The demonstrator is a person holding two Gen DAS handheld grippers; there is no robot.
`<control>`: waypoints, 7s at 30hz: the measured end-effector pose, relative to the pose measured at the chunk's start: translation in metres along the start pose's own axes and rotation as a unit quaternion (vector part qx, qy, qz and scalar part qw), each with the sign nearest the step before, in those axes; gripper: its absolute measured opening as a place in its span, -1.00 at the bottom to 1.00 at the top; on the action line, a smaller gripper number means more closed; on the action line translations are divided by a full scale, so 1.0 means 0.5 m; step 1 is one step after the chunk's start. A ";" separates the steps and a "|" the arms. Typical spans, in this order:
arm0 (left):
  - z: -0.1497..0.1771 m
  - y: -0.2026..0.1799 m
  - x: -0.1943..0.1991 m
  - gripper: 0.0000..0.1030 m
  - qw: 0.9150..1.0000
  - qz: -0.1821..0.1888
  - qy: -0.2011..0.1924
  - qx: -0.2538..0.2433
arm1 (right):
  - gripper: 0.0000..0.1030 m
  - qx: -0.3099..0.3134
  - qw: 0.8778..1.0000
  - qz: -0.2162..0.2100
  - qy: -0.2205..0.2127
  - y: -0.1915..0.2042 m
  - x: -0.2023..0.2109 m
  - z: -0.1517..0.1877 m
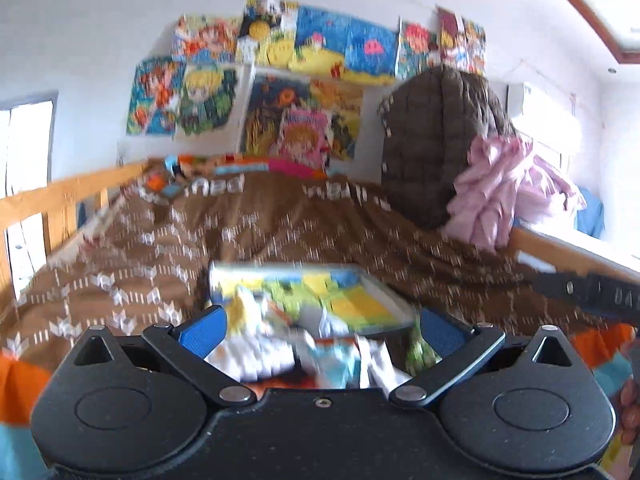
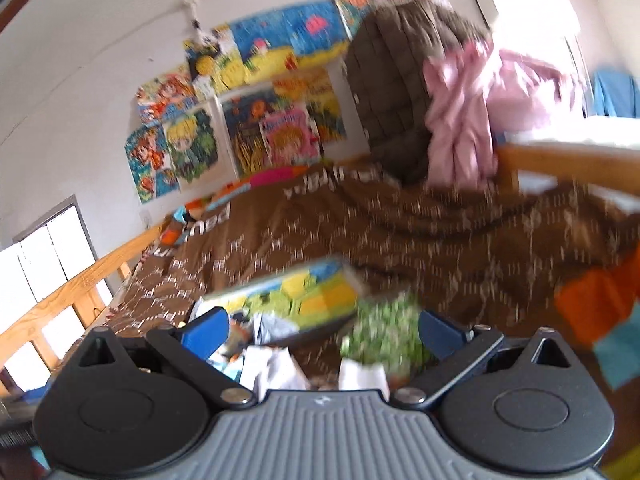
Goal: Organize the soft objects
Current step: 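Grasp the grey fabric with the left tool while the right tool grasps the white napkin, then carry the grey fabric and white napkin over the painted tray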
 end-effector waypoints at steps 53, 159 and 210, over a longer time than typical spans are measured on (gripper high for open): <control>0.195 -0.018 -0.174 0.99 0.978 0.041 0.185 0.083 | 0.99 0.030 0.966 0.063 0.247 -0.016 -0.143 0.172; -0.113 0.077 -0.451 -0.88 0.995 0.089 0.035 0.032 | -0.78 0.047 0.991 -0.111 0.051 0.186 -0.539 -0.044; 0.059 0.187 -0.594 -0.24 0.977 0.005 0.207 0.053 | -0.46 0.154 0.971 -0.008 0.183 0.198 -0.662 0.092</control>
Point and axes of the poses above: each gripper's, at about its wrist camera, not at the fingertips, and x roughly against the way its jaws point, y to its left, z to its underside, the point moved 10 cm from there along -x, roughly the way its jaws point, and after that the axes turned 5 degrees about x, right-handed, at the moved point
